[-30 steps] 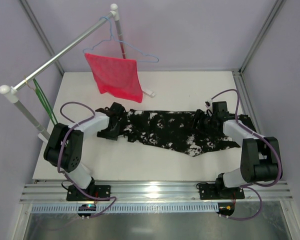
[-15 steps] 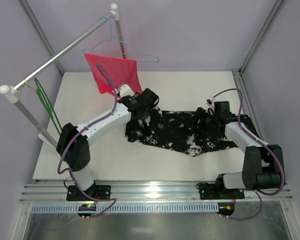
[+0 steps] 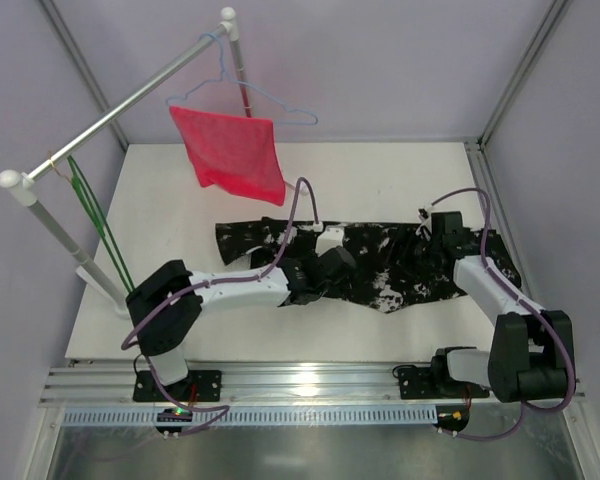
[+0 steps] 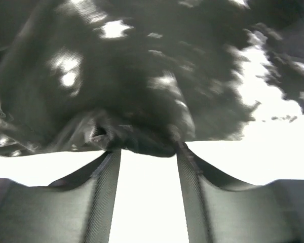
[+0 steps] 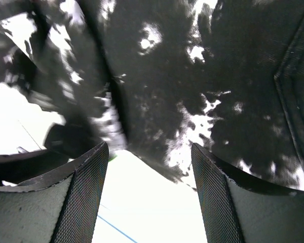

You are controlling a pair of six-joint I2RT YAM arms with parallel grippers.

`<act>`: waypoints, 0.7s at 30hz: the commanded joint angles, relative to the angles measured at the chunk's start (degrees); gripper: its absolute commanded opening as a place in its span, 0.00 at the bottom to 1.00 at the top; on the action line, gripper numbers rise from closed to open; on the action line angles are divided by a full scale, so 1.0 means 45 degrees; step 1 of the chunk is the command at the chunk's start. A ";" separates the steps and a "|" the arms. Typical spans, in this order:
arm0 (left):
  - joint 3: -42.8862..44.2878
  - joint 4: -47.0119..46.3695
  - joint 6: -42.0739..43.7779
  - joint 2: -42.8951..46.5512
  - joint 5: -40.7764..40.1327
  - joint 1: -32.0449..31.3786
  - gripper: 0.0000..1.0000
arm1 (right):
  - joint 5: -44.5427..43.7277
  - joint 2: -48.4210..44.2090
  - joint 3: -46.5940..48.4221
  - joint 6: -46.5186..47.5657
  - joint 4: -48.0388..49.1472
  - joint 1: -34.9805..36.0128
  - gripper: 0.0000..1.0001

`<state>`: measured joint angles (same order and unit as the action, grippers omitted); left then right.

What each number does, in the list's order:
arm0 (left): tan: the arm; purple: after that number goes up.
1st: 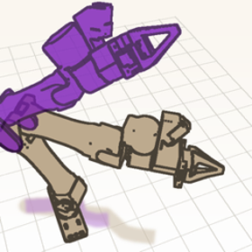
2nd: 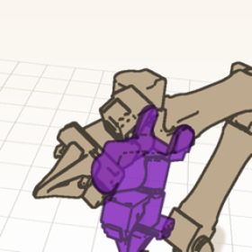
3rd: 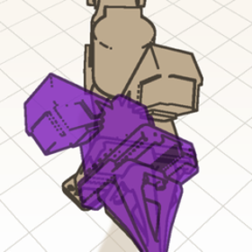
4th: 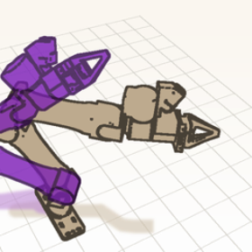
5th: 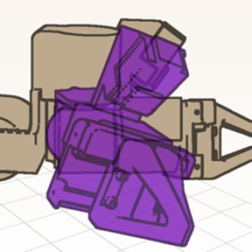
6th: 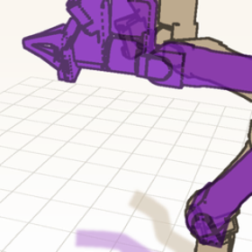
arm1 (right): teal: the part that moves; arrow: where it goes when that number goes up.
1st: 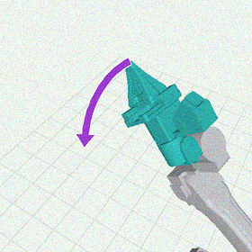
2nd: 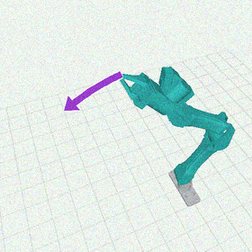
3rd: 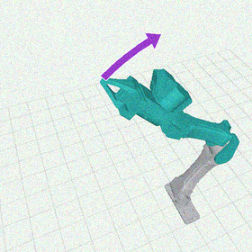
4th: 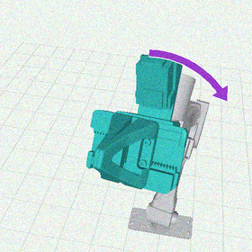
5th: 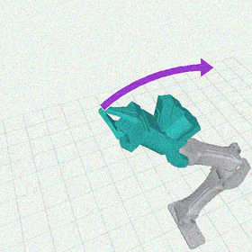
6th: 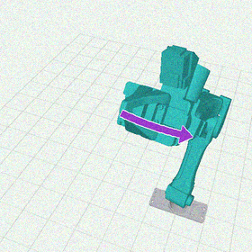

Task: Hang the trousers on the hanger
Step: Fold the trousers

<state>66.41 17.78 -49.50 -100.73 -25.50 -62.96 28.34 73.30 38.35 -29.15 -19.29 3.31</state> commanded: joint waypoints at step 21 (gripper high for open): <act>0.1707 0.5247 0.0842 0.4044 0.2265 0.4965 0.66 | -0.5768 0.2339 0.4446 0.2530 -0.0245 0.8577 0.68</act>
<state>75.37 36.64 -46.06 -83.96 -19.16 -41.43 8.93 79.90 55.75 -23.68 -20.23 37.67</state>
